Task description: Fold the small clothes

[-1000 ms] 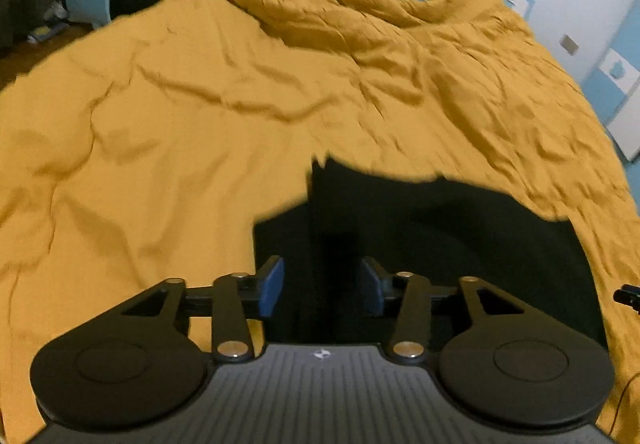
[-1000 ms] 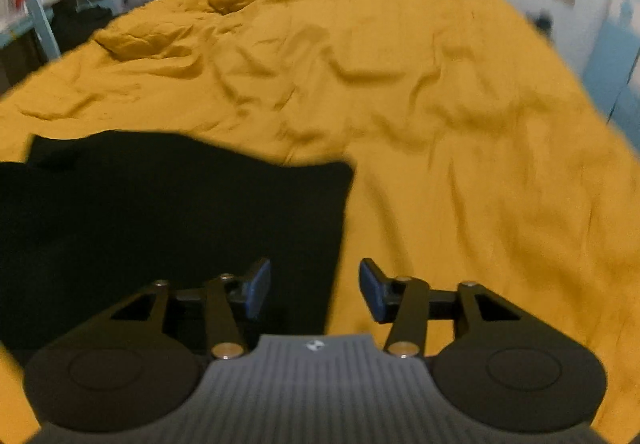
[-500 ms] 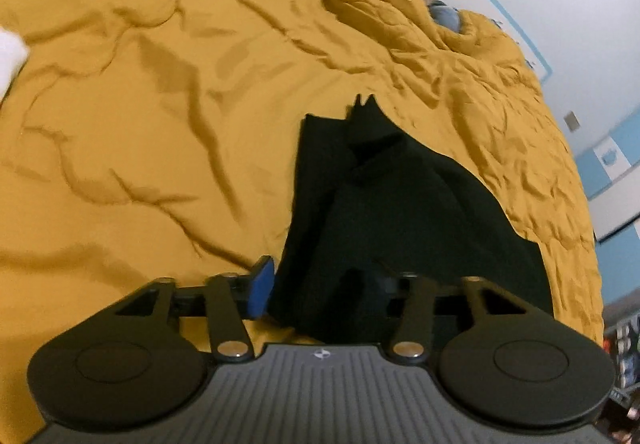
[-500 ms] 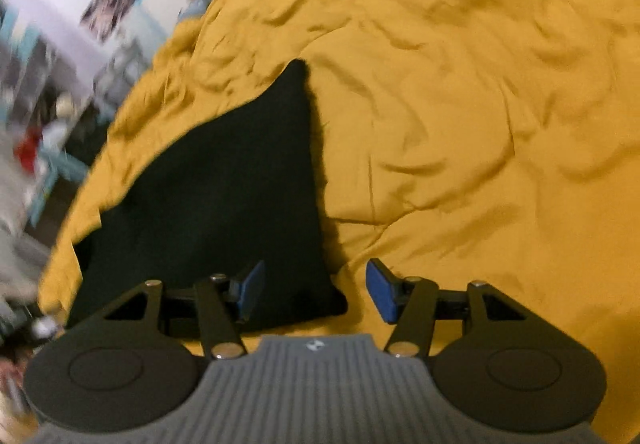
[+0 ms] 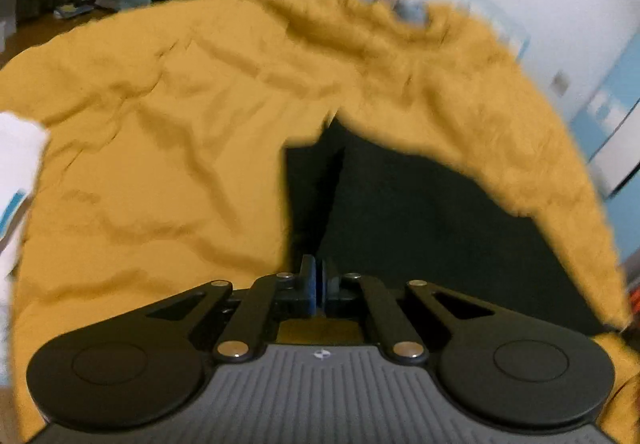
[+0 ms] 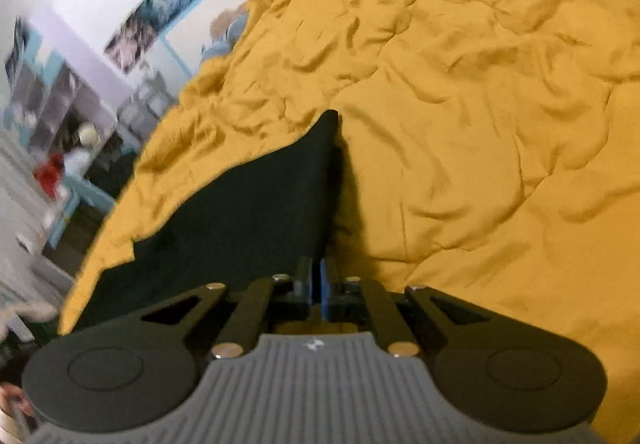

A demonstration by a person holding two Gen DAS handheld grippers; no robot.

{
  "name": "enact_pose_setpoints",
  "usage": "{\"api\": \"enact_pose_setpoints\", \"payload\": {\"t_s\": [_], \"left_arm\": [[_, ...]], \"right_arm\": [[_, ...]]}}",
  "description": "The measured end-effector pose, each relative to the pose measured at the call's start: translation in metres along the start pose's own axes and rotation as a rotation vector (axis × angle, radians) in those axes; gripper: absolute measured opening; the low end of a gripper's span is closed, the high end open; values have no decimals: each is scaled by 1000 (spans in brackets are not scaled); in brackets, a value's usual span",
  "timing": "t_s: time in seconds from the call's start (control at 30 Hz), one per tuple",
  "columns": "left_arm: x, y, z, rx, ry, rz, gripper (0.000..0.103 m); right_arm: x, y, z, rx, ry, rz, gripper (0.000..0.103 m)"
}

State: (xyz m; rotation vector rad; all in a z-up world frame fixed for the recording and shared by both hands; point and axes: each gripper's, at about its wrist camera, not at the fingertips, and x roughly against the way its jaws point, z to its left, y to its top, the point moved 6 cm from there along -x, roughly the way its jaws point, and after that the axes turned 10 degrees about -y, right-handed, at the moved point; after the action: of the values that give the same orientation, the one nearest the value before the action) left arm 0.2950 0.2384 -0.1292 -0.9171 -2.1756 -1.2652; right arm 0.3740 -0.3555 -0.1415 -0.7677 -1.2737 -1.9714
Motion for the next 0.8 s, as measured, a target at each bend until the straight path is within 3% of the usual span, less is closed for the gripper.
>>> {"api": "enact_pose_setpoints", "payload": {"t_s": [0.1, 0.17, 0.23, 0.3, 0.4, 0.47, 0.53, 0.57, 0.6, 0.8], "left_arm": [[-18, -30, 18, 12, 71, 97, 2], [-28, -41, 22, -8, 103, 119, 2], [-34, -44, 21, -17, 129, 130, 2], [-43, -43, 18, -36, 151, 190, 3], [-42, -32, 12, -70, 171, 216, 14], [-35, -22, 6, -89, 137, 206, 17], [-27, -9, 1, -107, 88, 166, 36], [-23, -2, -1, -108, 71, 141, 40], [-21, 8, -2, -105, 61, 116, 43], [-47, 71, -8, -37, -6, -6, 44]], "right_arm": [[-18, -23, -15, -1, -64, 75, 0], [-33, -35, -24, -28, -87, 102, 0], [-41, -41, -32, -60, -92, 110, 0], [-43, -44, -34, -56, -103, 106, 0], [-43, -40, -29, -21, -109, 109, 0], [-39, -36, -25, 11, -118, 102, 5], [-33, -29, -21, 43, -129, 70, 14], [-29, -25, -19, 50, -121, 52, 29], [-27, -20, -18, 52, -111, 33, 35], [-38, 13, -9, 38, -67, -29, 38]]}}
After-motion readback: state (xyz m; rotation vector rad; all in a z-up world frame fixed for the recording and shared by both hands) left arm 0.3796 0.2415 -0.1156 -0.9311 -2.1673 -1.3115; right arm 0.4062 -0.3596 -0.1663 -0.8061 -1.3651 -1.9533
